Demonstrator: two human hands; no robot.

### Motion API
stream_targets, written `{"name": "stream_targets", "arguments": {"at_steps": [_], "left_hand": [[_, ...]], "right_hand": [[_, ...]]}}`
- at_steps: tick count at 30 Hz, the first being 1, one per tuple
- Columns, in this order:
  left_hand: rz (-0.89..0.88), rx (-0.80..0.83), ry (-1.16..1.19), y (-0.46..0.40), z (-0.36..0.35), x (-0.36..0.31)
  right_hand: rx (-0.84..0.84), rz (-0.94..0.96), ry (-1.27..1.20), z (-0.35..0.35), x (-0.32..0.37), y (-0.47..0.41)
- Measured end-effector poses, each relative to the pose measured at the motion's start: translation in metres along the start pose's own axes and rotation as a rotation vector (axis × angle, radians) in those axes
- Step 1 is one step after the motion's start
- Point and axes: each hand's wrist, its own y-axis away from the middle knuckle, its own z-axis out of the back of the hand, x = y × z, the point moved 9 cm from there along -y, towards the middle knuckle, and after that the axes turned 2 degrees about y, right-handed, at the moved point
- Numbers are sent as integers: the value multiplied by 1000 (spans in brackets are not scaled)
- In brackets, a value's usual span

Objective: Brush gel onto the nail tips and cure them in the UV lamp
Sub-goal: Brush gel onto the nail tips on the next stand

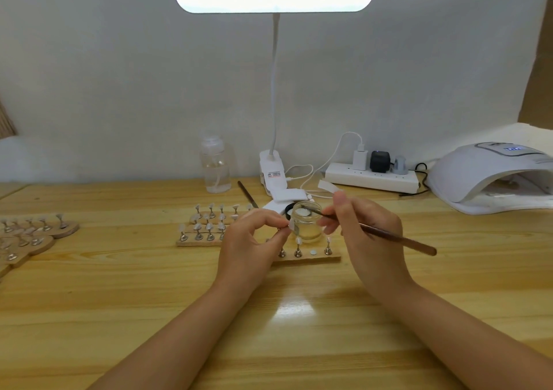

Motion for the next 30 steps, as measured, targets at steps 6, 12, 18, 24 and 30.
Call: {"name": "stream_targets", "arguments": {"at_steps": [6,12,18,24,30], "left_hand": [[23,-17,-9,0,1,3],[8,-19,-4,0,2,0],[15,-20,12,0,1,1],[12,-15,9,0,1,2],[21,-7,9,0,0,2]], "right_hand": [[62,80,36,-9,4,4],[91,60,27,-12,1,6],[104,64,60,-14,1,6],[107,84,94,-14,1,5],[86,84,83,-14,4,4]]}}
